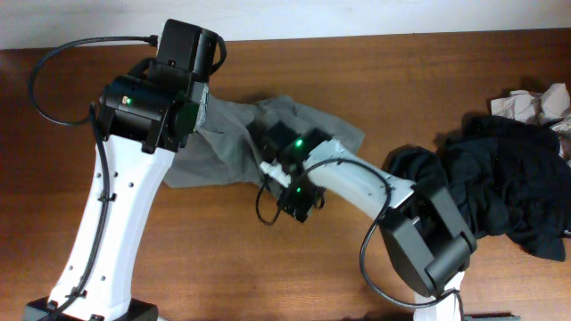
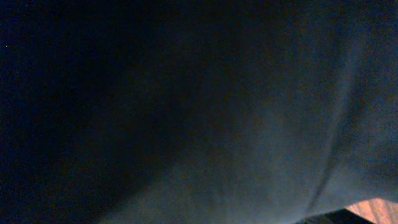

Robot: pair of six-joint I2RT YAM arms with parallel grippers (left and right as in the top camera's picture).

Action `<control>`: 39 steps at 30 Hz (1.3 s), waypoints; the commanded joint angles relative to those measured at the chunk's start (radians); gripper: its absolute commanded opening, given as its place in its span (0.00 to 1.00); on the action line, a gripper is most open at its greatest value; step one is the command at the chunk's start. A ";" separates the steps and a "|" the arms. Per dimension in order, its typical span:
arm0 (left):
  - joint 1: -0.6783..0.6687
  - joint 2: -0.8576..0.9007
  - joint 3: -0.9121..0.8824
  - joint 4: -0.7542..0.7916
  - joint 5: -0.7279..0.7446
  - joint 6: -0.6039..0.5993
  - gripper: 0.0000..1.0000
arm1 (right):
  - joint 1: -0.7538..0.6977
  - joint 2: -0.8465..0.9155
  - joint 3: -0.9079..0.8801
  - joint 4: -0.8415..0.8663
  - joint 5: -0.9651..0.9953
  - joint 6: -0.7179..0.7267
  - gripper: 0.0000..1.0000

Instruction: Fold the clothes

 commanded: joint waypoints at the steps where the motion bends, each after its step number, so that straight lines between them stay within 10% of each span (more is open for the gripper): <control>1: 0.004 -0.015 0.008 0.010 -0.011 0.017 0.00 | 0.048 -0.013 -0.041 0.043 0.113 0.096 0.83; 19: 0.004 -0.015 0.008 0.032 -0.011 0.047 0.00 | 0.315 -0.018 -0.061 0.127 0.293 0.224 0.86; 30: 0.003 -0.015 0.008 0.032 -0.011 0.058 0.00 | 0.242 -0.017 -0.082 0.201 0.413 0.417 0.87; 39: 0.003 -0.015 0.008 0.032 -0.011 0.061 0.00 | 0.224 -0.017 -0.101 0.220 0.419 0.443 0.58</control>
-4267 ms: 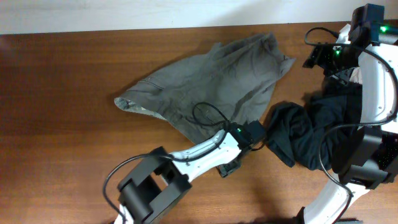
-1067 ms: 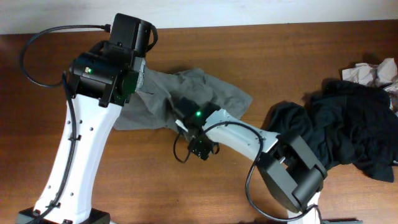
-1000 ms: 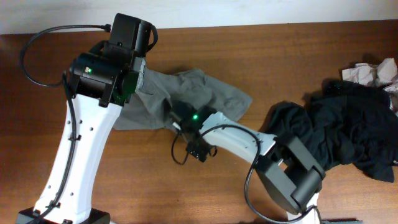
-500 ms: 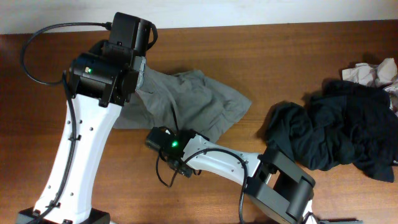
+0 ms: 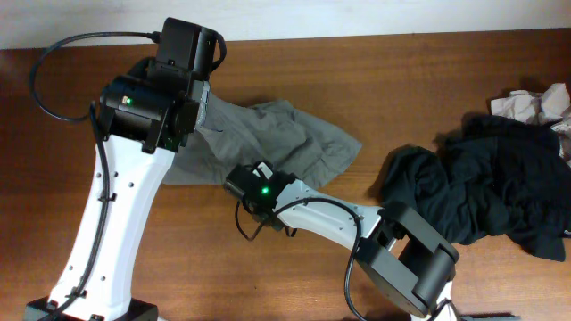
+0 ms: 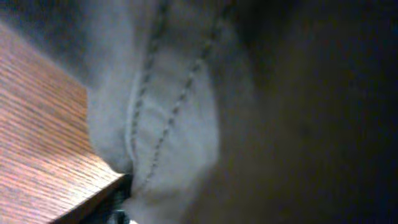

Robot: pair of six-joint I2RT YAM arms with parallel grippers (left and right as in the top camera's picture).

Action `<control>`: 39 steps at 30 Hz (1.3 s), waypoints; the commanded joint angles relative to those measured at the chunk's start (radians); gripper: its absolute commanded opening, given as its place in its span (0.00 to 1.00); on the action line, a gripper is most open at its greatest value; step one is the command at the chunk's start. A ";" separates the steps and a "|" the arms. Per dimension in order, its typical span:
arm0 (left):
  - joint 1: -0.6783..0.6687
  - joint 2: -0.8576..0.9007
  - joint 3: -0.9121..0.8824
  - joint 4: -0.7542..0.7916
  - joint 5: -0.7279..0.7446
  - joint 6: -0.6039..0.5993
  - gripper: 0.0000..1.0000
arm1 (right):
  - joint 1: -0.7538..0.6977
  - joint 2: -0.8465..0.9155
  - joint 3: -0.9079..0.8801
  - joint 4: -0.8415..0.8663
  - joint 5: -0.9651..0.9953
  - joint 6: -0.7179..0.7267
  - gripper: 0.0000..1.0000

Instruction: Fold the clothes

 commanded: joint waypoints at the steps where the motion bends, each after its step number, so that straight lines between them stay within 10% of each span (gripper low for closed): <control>1: 0.003 -0.015 0.008 0.006 -0.011 0.016 0.00 | -0.003 -0.017 -0.008 0.002 0.032 0.040 0.57; 8: 0.003 -0.015 0.008 0.006 -0.011 0.016 0.00 | -0.036 -0.017 -0.028 0.023 0.008 0.062 0.42; 12: 0.003 -0.015 0.008 0.006 -0.011 0.016 0.00 | -0.051 -0.017 -0.029 0.023 0.007 0.062 0.04; 24: 0.005 -0.040 0.059 0.005 -0.034 0.016 0.00 | -0.169 -0.379 -0.017 -0.154 0.043 0.245 0.04; 39: 0.003 -0.157 0.405 -0.078 0.098 0.043 0.00 | -0.488 -0.993 0.220 -0.174 -0.062 -0.017 0.04</control>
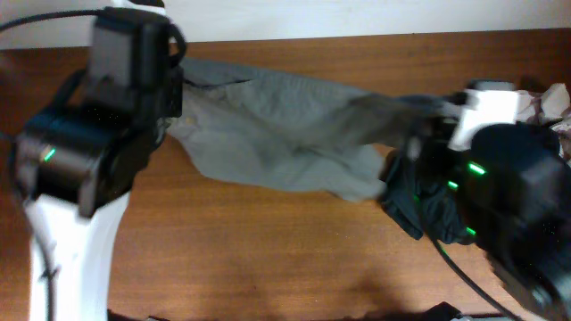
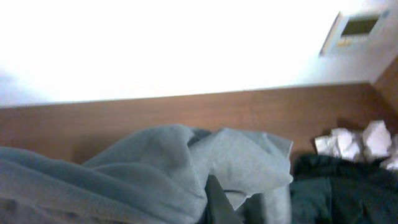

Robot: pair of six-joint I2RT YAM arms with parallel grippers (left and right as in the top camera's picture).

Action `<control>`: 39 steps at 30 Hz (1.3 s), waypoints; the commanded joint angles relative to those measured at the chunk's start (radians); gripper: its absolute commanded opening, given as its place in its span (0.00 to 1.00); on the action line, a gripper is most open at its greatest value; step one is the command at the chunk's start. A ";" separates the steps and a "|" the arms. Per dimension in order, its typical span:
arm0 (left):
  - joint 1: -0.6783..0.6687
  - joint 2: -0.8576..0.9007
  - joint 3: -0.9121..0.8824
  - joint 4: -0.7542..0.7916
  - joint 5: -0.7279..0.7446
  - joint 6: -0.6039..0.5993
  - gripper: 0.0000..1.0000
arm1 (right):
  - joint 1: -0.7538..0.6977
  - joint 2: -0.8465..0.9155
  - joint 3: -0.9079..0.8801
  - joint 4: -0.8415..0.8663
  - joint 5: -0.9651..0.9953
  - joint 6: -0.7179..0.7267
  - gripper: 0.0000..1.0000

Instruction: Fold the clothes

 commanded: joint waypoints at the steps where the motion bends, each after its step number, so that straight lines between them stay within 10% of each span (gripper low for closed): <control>1: 0.011 -0.089 0.130 -0.006 0.073 0.020 0.00 | -0.034 -0.021 0.033 0.005 -0.070 -0.140 0.04; 19: 0.011 -0.260 0.219 -0.139 0.131 0.038 0.00 | -0.033 -0.021 0.153 -0.043 -0.223 -0.139 0.04; 39: 0.085 0.188 0.206 -0.076 -0.043 0.031 0.00 | -0.033 0.303 0.156 -0.039 -0.096 -0.164 0.04</control>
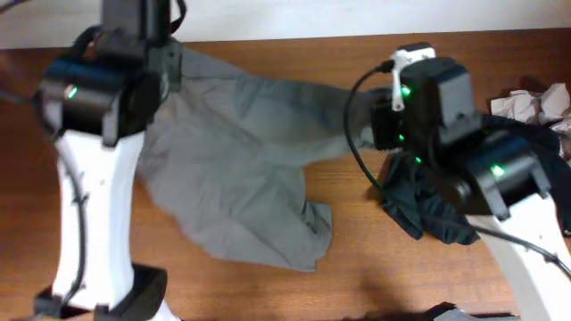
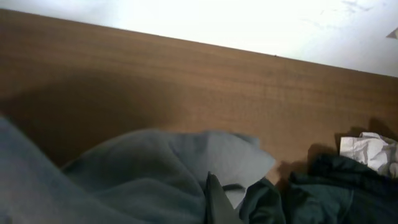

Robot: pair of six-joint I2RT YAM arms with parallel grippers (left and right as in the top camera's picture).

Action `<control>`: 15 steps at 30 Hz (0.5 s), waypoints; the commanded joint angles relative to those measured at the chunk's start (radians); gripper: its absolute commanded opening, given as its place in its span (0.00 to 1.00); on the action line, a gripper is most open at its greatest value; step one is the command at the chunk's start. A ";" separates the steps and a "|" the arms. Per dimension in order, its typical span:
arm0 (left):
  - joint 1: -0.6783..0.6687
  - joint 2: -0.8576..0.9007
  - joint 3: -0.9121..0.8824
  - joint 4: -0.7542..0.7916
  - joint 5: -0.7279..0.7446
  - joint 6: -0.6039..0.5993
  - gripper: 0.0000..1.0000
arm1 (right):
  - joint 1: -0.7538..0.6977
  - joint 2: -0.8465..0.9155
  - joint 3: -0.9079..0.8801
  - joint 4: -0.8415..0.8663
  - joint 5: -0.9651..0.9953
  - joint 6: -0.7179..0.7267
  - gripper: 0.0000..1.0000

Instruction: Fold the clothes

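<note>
A grey garment (image 1: pixel 232 169) hangs stretched between my two arms over the brown table (image 1: pixel 294 53). Its lower edge droops toward the table's front. My left gripper (image 1: pixel 171 64) holds the garment's far left corner, the fingers mostly covered by the wrist. My right gripper (image 1: pixel 379 102) is shut on the garment's right end. In the right wrist view the grey garment (image 2: pixel 143 180) bunches around my right gripper (image 2: pixel 214 202).
A pile of dark clothes (image 1: pixel 500 178) lies at the right, under and beside my right arm, and shows in the right wrist view as dark clothes (image 2: pixel 339 193). A crumpled light cloth (image 1: pixel 535 102) sits at the far right edge; the wrist view shows the light cloth (image 2: pixel 367 149).
The garment has opened out wider and hangs lower, its bottom edge now near the table's front. My right gripper has shifted a little left, and the left arm sits farther back.
The garment lay crumpled at the table's middle, my left gripper on its left end and my right gripper down on its middle. Then the right gripper was at its near edge. Later both arms held it stretched above the table; now it hangs spread between them.
</note>
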 commanded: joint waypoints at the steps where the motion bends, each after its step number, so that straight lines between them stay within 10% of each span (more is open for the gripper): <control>1: 0.005 -0.051 0.031 0.006 -0.051 0.002 0.00 | -0.010 -0.032 0.021 0.024 0.040 -0.012 0.04; 15: -0.148 -0.417 0.069 -0.010 -0.032 0.005 0.00 | -0.010 -0.226 0.175 -0.138 -0.070 -0.010 0.04</control>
